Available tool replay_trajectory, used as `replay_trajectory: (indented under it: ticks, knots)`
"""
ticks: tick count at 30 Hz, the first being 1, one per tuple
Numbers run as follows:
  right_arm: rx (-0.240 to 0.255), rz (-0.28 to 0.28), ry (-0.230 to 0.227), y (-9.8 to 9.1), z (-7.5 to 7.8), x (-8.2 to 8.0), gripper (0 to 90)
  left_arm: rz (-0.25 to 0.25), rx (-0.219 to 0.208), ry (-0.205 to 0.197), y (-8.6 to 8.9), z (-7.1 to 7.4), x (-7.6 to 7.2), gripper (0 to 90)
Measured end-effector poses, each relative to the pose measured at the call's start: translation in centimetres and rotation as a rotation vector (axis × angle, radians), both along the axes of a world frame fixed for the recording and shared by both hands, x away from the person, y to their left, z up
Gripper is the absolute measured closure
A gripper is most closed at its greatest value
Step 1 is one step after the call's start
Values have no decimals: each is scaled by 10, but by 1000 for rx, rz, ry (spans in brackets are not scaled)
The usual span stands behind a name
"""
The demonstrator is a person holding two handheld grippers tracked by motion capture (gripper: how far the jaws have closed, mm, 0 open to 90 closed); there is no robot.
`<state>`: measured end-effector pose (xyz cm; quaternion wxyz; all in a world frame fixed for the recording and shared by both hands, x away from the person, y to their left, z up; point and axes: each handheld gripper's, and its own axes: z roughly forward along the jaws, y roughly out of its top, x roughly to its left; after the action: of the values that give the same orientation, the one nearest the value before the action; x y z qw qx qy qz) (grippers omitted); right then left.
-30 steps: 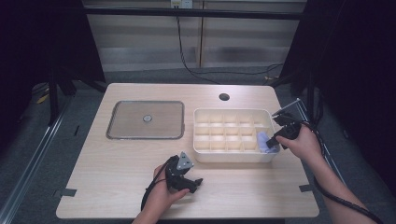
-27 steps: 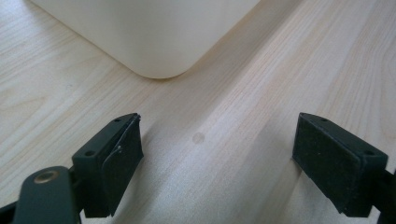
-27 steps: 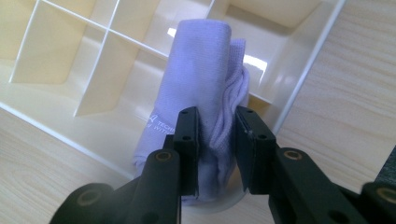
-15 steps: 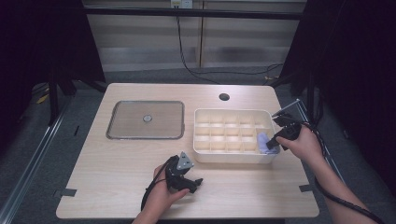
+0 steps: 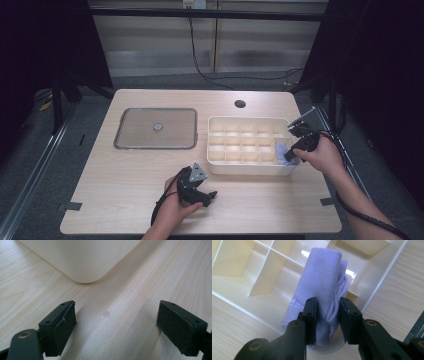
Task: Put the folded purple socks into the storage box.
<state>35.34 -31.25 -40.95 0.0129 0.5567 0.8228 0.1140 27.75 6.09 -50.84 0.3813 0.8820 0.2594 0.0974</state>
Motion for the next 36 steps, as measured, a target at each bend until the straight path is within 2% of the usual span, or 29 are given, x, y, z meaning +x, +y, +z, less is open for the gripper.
replay_trajectory:
  ticks: [6,17,21,28,36]
  knots:
    - [50,-7,4,-4,3,2,624,0,0,0,0,0,0,153]
    - [22,2,-9,-7,16,3,578,1,0,0,0,0,0,153]
    - [36,2,-14,-8,20,3,563,1,0,0,0,0,0,153]
    - [38,12,-29,-7,27,4,563,0,0,0,0,0,0,153]
    - [33,27,-25,-1,34,6,572,1,-1,0,0,0,0,153]
